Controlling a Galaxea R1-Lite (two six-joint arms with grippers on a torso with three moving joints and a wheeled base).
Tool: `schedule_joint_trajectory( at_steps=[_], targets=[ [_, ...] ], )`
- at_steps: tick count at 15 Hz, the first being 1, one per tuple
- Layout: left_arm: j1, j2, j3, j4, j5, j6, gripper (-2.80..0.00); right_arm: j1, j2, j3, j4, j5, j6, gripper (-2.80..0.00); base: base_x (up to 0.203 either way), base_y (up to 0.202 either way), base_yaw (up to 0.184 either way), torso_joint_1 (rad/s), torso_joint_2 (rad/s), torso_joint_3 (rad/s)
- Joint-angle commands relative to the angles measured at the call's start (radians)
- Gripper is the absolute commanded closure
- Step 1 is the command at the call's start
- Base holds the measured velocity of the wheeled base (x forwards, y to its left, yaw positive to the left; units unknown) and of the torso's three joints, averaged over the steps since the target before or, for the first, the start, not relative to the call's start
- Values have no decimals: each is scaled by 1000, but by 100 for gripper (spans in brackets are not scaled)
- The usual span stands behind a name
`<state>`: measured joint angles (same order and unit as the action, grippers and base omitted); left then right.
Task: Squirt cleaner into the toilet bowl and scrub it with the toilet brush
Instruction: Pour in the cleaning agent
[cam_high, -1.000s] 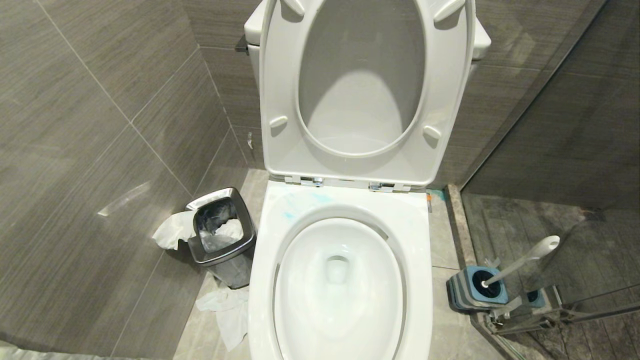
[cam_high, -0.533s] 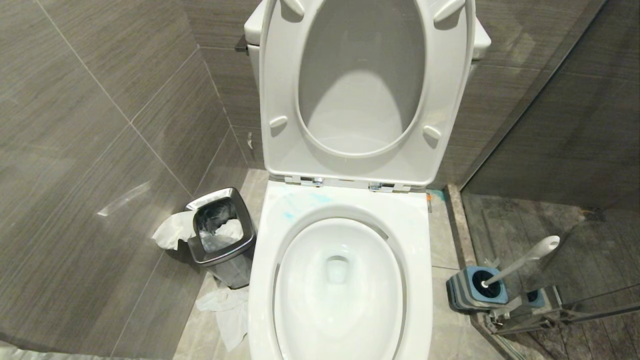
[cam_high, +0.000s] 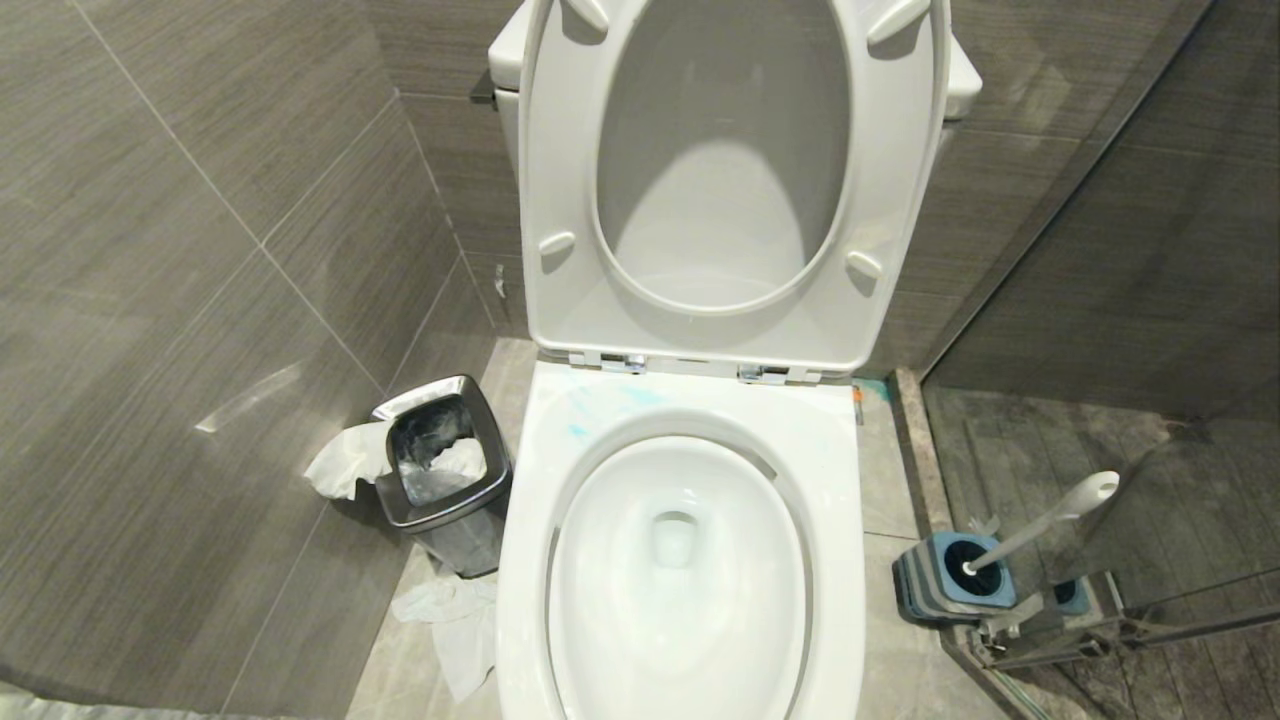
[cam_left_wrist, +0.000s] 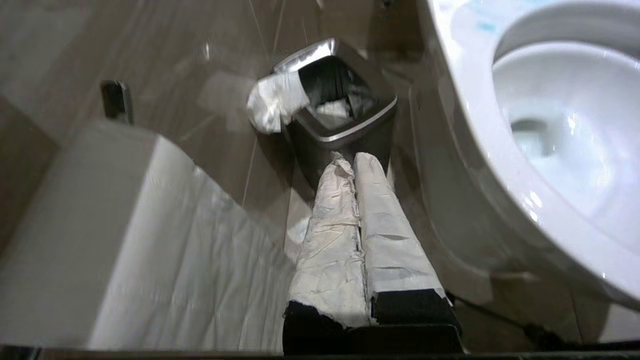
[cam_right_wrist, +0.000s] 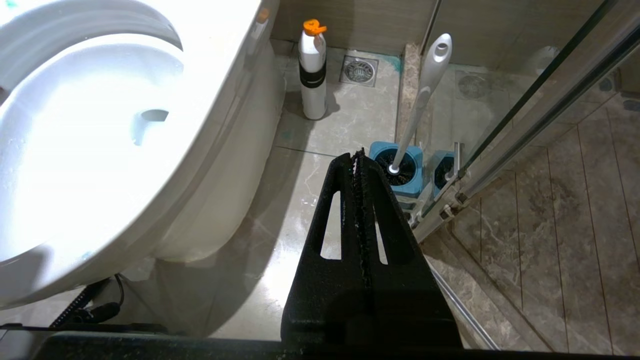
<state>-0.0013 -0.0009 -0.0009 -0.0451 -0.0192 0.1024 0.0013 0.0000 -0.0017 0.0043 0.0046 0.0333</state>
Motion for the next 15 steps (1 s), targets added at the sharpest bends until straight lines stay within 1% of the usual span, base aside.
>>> schedule_joint_trajectory(
  at_steps=[1, 2, 4, 7, 8, 10, 15],
  targets=[
    [0, 2, 4, 61, -5, -2, 0, 0, 2, 0, 0, 0, 0, 0, 0, 0, 0, 0, 0, 0],
    [0, 2, 4, 56, -5, -9, 0, 0, 0, 0, 0, 0, 0, 0, 0, 0, 0, 0, 0, 0],
    [0, 2, 4, 54, -24, -2, 0, 0, 0, 0, -1, 0, 0, 0, 0, 0, 0, 0, 0, 0],
    [0, 2, 4, 54, -22, -11, 0, 0, 0, 0, -1, 0, 0, 0, 0, 0, 0, 0, 0, 0],
    [0, 2, 4, 55, -11, -24, 0, 0, 0, 0, -1, 0, 0, 0, 0, 0, 0, 0, 0, 0],
    [0, 2, 4, 53, -4, -85, 0, 0, 0, 0, -1, 0, 0, 0, 0, 0, 0, 0, 0, 0],
    [0, 2, 4, 53, 1, -87, 0, 0, 1, 0, 0, 0, 0, 0, 0, 0, 0, 0, 0, 0]
  ],
)
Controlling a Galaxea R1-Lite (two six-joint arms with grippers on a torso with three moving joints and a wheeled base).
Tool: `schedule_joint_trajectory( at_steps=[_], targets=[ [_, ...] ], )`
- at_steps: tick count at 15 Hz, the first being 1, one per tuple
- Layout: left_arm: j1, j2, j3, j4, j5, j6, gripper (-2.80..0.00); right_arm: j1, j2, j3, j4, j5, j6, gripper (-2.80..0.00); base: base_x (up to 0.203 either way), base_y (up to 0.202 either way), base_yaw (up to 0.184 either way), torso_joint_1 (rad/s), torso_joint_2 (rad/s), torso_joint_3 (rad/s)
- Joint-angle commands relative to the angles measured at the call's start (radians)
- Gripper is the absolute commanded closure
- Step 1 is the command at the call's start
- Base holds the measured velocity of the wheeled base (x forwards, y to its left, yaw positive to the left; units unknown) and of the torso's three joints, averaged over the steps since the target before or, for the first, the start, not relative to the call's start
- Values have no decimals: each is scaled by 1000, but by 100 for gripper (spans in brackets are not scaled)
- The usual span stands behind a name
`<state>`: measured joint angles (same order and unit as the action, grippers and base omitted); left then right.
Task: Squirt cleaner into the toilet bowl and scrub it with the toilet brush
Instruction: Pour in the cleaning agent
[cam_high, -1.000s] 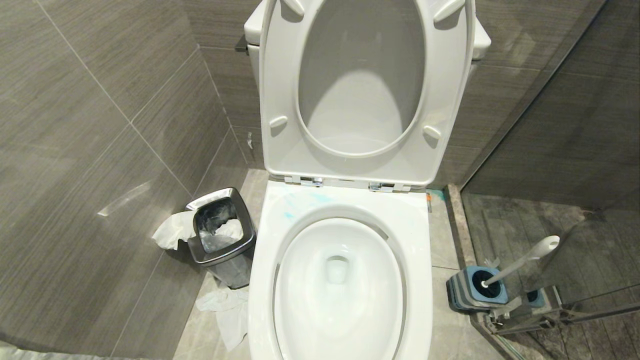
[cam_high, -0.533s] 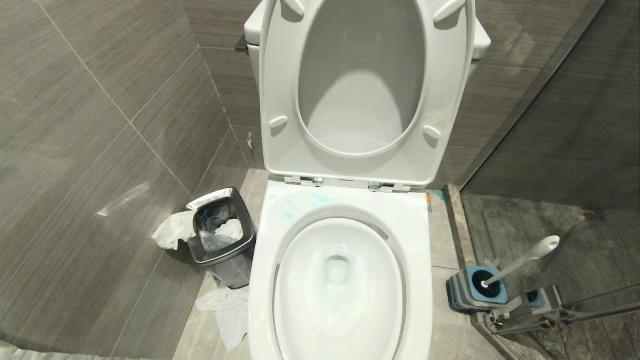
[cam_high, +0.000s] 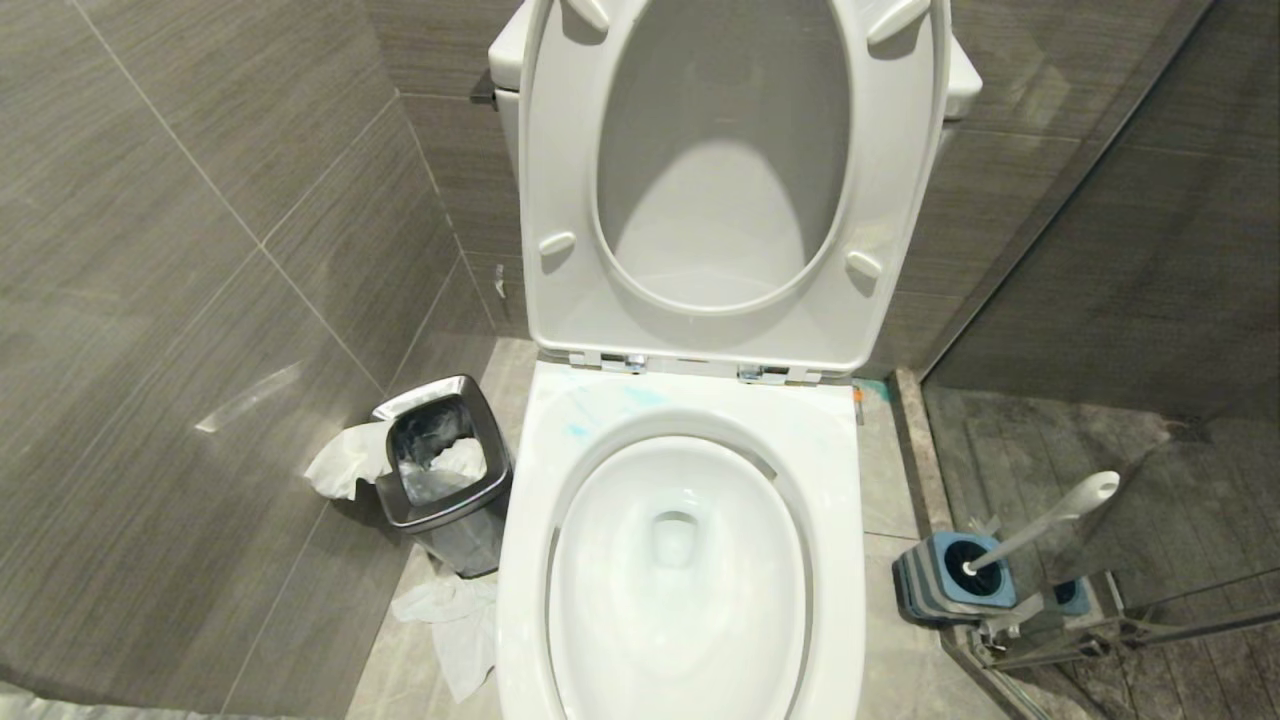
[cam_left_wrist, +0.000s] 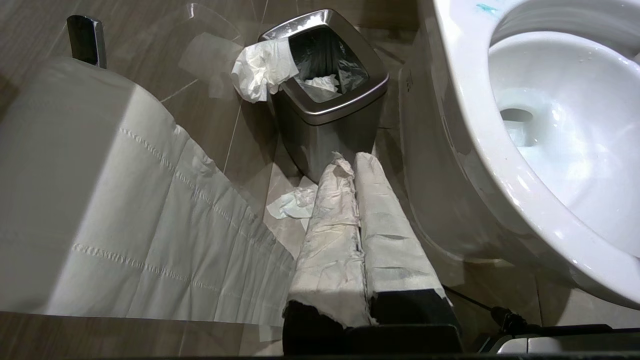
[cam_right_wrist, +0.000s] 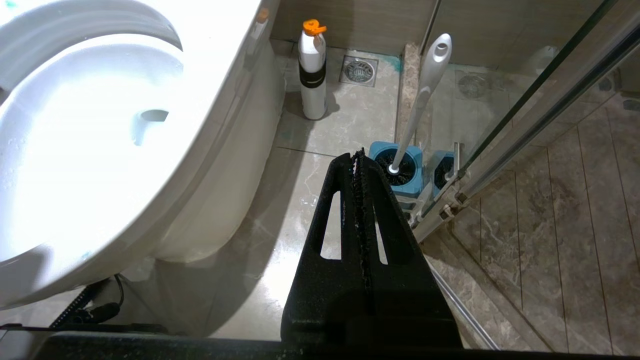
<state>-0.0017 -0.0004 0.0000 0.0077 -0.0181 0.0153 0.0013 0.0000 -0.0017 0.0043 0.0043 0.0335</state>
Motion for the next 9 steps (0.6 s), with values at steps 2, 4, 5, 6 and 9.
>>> schedule_joint_trajectory(
  at_steps=[2, 4, 5, 6, 9],
  targets=[
    [0, 2, 3, 0, 0, 0, 0, 0, 0, 0, 0, 0, 0, 0, 0, 0, 0, 0, 0, 0],
    [0, 2, 3, 0, 0, 0, 0, 0, 0, 0, 0, 0, 0, 0, 0, 0, 0, 0, 0, 0],
    [0, 2, 3, 0, 0, 0, 0, 0, 1, 0, 0, 0, 0, 0, 0, 0, 0, 0, 0, 0],
    [0, 2, 3, 0, 0, 0, 0, 0, 1, 0, 0, 0, 0, 0, 0, 0, 0, 0, 0, 0],
    [0, 2, 3, 0, 0, 0, 0, 0, 0, 0, 0, 0, 0, 0, 0, 0, 0, 0, 0, 0]
  ],
)
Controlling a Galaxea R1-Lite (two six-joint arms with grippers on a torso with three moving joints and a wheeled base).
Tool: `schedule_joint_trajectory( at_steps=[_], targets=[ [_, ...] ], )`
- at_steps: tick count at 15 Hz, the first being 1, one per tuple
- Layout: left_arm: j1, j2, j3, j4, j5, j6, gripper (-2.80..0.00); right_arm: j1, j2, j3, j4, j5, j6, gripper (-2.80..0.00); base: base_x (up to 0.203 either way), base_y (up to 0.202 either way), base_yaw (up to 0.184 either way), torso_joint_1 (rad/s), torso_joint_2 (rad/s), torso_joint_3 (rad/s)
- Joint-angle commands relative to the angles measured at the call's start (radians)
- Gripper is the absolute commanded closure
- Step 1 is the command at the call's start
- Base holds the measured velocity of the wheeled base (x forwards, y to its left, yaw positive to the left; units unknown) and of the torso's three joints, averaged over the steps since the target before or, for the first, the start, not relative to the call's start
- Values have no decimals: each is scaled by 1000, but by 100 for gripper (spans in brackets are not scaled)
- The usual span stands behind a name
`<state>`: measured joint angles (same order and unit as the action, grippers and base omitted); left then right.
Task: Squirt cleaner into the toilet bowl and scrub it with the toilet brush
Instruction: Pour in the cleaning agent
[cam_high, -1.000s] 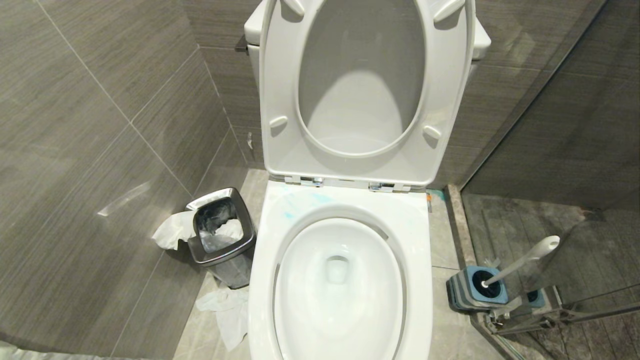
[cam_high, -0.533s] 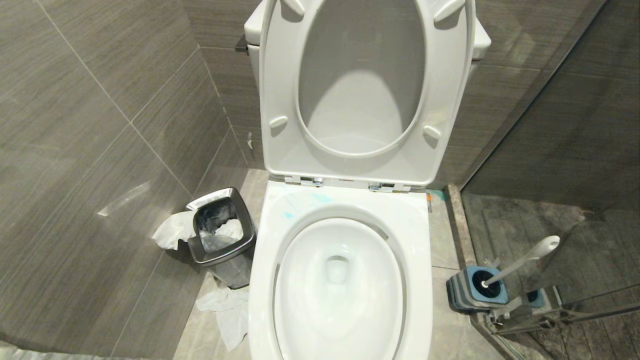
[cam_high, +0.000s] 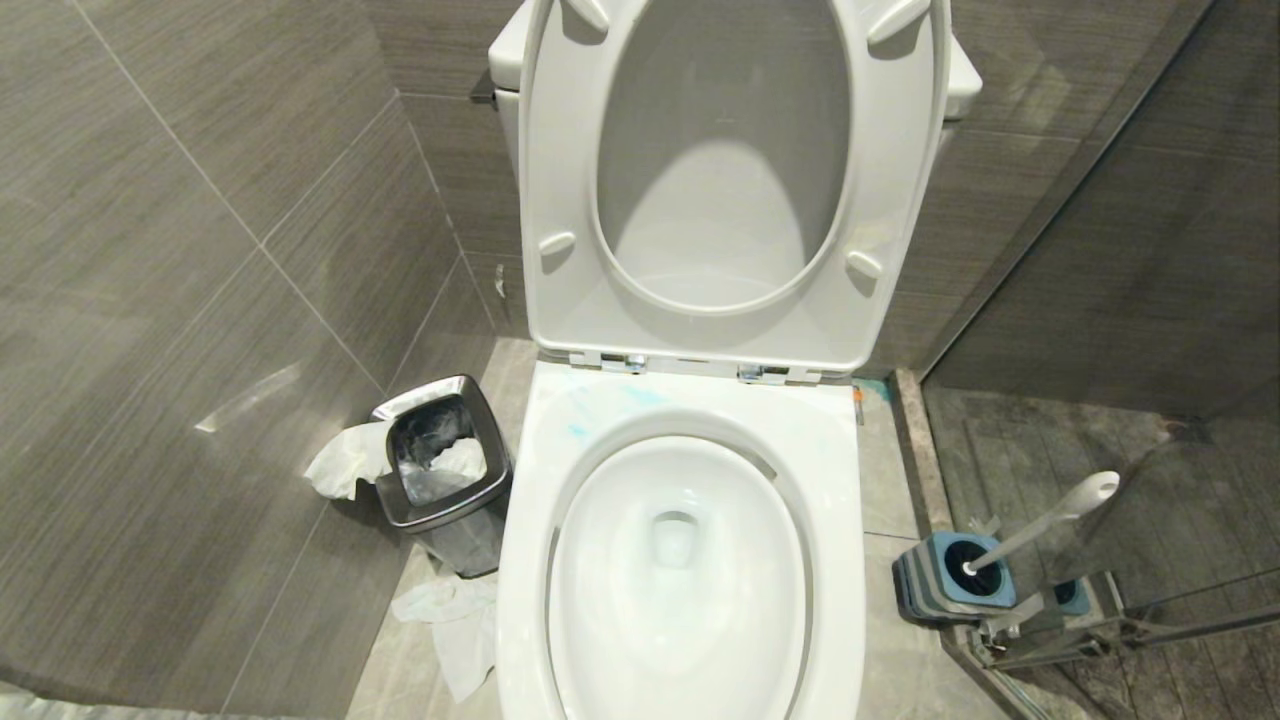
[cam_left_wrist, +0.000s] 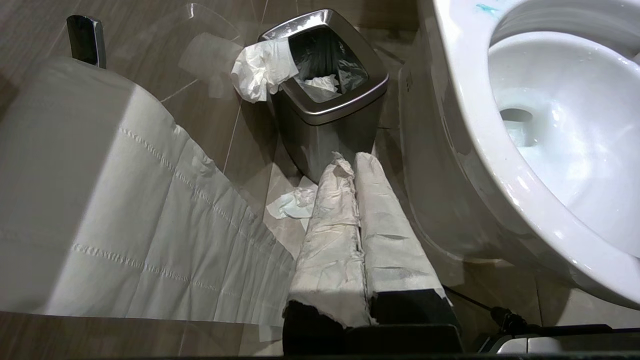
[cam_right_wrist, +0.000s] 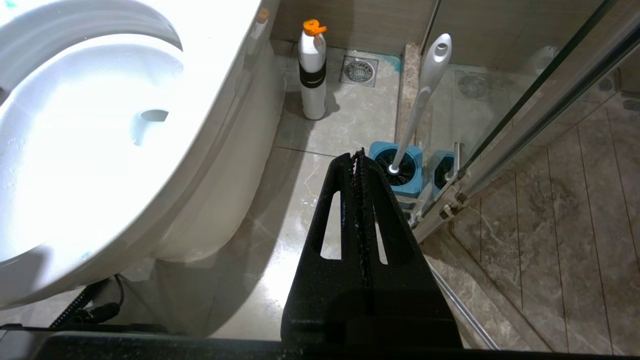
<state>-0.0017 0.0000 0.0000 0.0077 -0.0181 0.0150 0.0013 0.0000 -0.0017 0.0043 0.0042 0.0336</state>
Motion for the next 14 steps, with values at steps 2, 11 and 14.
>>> schedule_joint_trajectory(
  at_steps=[2, 11, 14],
  targets=[
    [0, 2, 3, 0, 0, 0, 0, 0, 1, 0, -1, 0, 0, 0, 0, 0, 0, 0, 0, 0],
    [0, 2, 3, 0, 0, -1, 0, 0, 2, 0, 0, 0, 0, 0, 0, 0, 0, 0, 0, 0],
    [0, 2, 3, 0, 1, -3, 0, 0, 0, 0, 0, 0, 0, 0, 0, 0, 0, 0, 0, 0]
  ],
)
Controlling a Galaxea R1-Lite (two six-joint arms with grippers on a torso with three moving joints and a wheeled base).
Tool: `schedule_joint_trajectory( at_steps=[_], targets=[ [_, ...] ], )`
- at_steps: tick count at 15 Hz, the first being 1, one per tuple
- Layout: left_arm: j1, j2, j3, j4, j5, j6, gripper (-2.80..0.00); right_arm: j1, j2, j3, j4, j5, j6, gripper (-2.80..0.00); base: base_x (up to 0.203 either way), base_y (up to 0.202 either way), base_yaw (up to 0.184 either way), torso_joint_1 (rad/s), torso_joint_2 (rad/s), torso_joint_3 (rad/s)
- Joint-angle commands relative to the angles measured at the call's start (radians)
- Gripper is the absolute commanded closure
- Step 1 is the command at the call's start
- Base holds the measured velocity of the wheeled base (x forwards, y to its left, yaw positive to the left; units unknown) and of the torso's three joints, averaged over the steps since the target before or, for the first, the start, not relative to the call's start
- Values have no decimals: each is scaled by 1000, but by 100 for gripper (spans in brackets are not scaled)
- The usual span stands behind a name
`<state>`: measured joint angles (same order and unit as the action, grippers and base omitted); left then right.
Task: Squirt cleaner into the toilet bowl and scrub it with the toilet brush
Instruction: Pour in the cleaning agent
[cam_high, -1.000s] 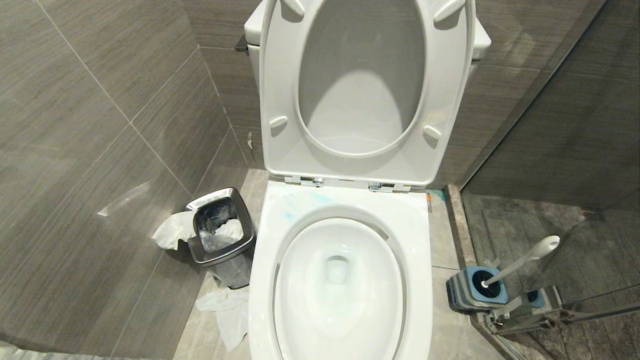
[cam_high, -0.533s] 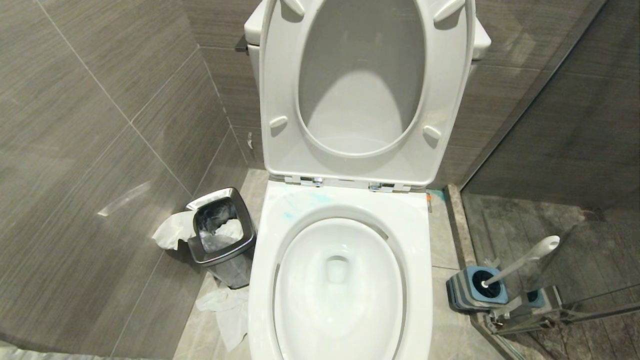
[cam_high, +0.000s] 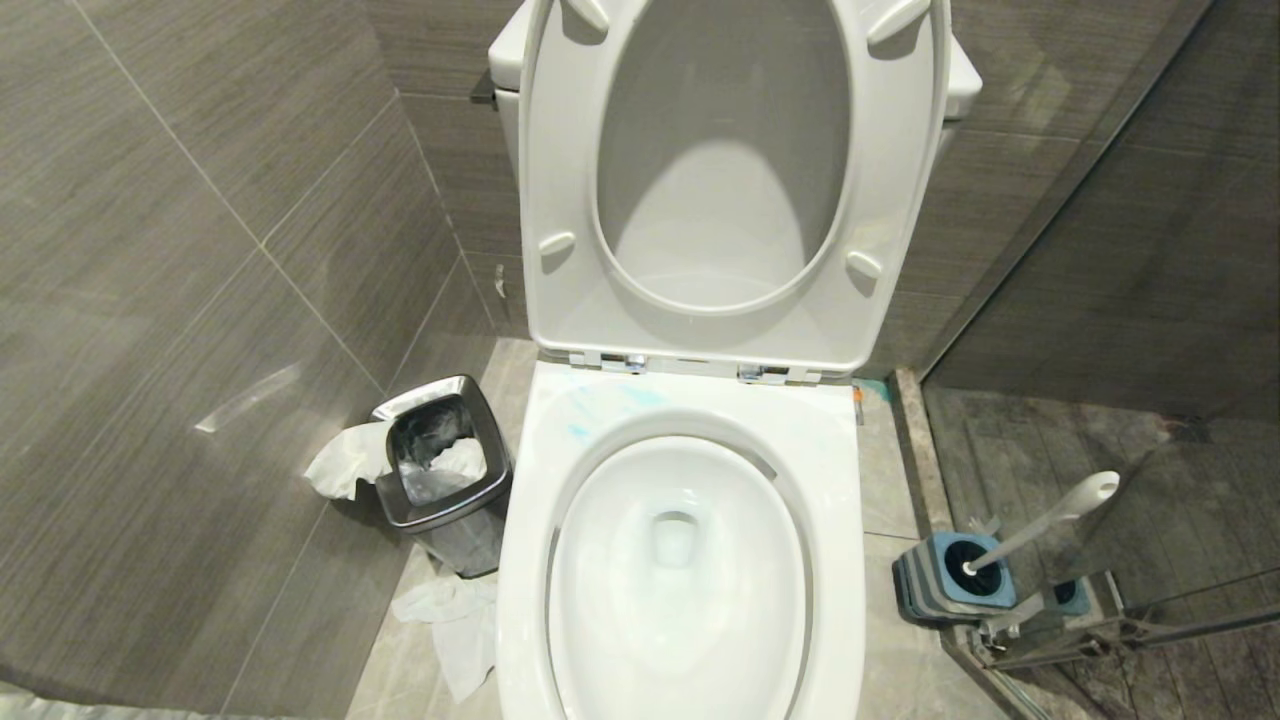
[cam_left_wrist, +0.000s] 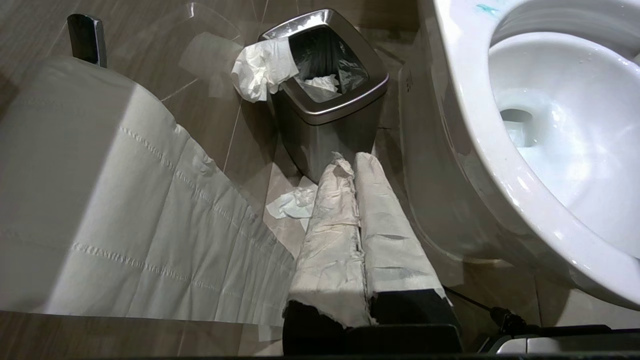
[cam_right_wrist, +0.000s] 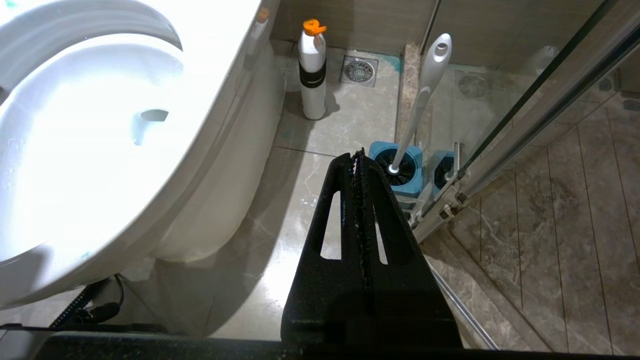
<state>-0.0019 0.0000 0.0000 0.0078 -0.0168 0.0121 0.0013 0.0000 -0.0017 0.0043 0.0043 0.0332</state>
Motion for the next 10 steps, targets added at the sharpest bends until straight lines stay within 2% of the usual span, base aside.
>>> schedule_joint_trajectory(
  at_steps=[1, 10],
  targets=[
    [0, 2, 3, 0, 0, 2, 0, 0, 0, 0, -1, 0, 1, 0, 0, 0, 0, 0, 0, 0],
    [0, 2, 3, 0, 4, -3, 0, 0, 1, 0, -1, 0, 1, 0, 0, 0, 0, 0, 0, 0]
  ],
)
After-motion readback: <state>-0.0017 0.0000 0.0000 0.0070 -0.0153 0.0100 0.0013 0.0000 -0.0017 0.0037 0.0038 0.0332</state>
